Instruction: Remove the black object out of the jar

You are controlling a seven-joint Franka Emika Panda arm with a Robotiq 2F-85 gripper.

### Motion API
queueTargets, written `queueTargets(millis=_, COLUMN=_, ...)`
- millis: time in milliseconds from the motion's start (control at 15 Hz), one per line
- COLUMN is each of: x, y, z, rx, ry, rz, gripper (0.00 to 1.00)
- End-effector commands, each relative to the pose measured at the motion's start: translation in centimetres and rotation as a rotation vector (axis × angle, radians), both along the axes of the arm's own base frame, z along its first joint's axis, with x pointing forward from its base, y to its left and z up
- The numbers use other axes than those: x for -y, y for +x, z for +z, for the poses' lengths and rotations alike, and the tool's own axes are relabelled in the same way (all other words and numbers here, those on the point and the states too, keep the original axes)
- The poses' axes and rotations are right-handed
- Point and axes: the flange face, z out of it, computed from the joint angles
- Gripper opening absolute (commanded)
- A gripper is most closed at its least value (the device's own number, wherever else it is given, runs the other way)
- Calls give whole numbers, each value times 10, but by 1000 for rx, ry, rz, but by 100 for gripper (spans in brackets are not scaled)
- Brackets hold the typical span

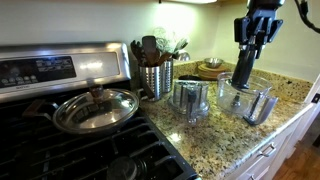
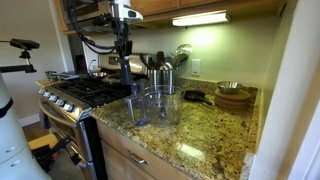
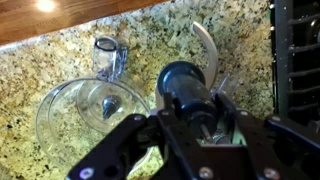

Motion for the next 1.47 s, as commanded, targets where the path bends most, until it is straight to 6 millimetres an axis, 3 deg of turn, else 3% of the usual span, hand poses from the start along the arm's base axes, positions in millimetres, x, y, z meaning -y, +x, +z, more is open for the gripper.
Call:
queueTargets(millis=0, x=-21, y=-21, z=-25, rx=2, ry=6, rz=-41, gripper=19)
queueTargets(millis=200, x=-31, y=-22, z=-49, rx=12, ry=9, rz=-52, gripper=19)
queueTargets(millis=800, x=-20, y=-7, z=-124, rx=-22, ry=61, rz=-123, gripper=19)
queueTargets(millis=1400, x=-13, y=10, z=-167, rx=-4, ry=66, rz=-154, gripper=19)
